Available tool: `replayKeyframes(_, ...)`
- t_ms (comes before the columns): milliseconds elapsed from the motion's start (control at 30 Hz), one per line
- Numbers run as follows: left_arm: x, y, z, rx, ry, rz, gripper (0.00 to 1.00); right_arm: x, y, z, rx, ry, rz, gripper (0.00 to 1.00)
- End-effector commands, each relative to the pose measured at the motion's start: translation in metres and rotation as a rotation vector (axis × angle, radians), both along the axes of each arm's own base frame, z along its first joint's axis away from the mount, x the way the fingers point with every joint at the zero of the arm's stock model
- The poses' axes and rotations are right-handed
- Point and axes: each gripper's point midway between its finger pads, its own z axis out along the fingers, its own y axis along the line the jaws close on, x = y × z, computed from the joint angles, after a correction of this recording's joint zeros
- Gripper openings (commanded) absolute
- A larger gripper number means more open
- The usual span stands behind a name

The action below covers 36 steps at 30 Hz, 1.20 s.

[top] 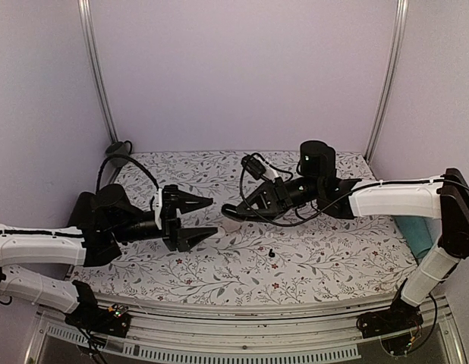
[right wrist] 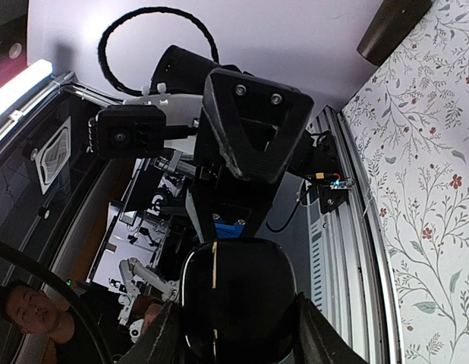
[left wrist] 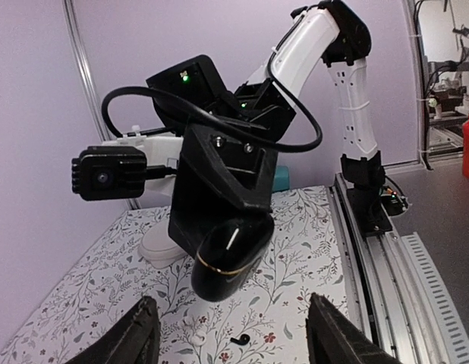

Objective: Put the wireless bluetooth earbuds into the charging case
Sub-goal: Pass from the right arm to the left

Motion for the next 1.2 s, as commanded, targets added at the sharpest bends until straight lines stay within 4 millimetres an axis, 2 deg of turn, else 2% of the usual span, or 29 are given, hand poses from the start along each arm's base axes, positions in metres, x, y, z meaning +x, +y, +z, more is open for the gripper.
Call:
replayKeyframes(0, 0.002, -0.013, 0.026, -0.029, -0.152, -0.015, 0.67, -0.017, -0.010, 0.020, 0.030, 0.026, 0.067, 0.43)
replayKeyframes(267, -0.006, -0.028, 0.015, -0.001, -0.139, -0.120, 0.66, -0.022, -0.012, 0.023, 0.026, 0.041, 0.078, 0.43)
replayKeyframes(600, -0.009, -0.041, 0.018, -0.015, -0.115, -0.194, 0.62, -0.026, -0.011, 0.019, 0.015, 0.051, 0.094, 0.43)
replayKeyframes(1167, -0.012, -0.049, 0.018, -0.024, -0.109, -0.240, 0.46, -0.027, -0.011, 0.018, 0.013, 0.055, 0.099, 0.43)
